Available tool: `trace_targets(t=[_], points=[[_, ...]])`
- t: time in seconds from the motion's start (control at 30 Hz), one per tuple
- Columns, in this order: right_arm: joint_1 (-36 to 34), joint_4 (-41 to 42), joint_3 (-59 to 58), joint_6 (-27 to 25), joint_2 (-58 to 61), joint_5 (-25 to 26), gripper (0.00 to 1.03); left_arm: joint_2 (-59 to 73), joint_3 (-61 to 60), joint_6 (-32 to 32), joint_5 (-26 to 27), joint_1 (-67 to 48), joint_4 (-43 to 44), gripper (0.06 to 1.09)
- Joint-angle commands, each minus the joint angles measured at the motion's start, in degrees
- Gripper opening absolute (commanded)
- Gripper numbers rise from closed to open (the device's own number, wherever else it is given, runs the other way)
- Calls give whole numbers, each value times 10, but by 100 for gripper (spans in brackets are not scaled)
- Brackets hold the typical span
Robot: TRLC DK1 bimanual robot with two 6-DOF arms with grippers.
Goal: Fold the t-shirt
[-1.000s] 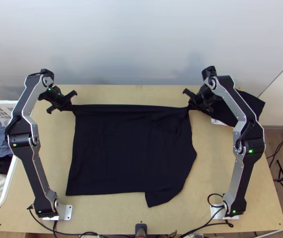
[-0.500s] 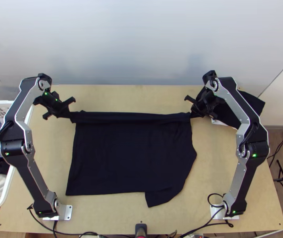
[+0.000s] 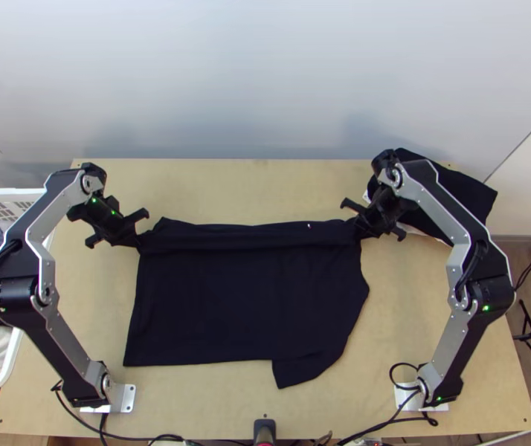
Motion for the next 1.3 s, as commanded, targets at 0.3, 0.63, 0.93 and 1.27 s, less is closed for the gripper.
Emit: trace_targets(t=[0.3,0.63,0.93,1.27], points=[[30,93,-172,13,-70,13,10,-30,-69,16,0,7,44,10],[29,112,-257,-2,-164,35,99,-82,-92,42,1,0,39,104],[71,60,-363,86,-416,34,98,-161,-86,81,1,13,-7,104],[277,-59,-455,164,-485,39,98,-221,-155,92,-12,3,-26,104]])
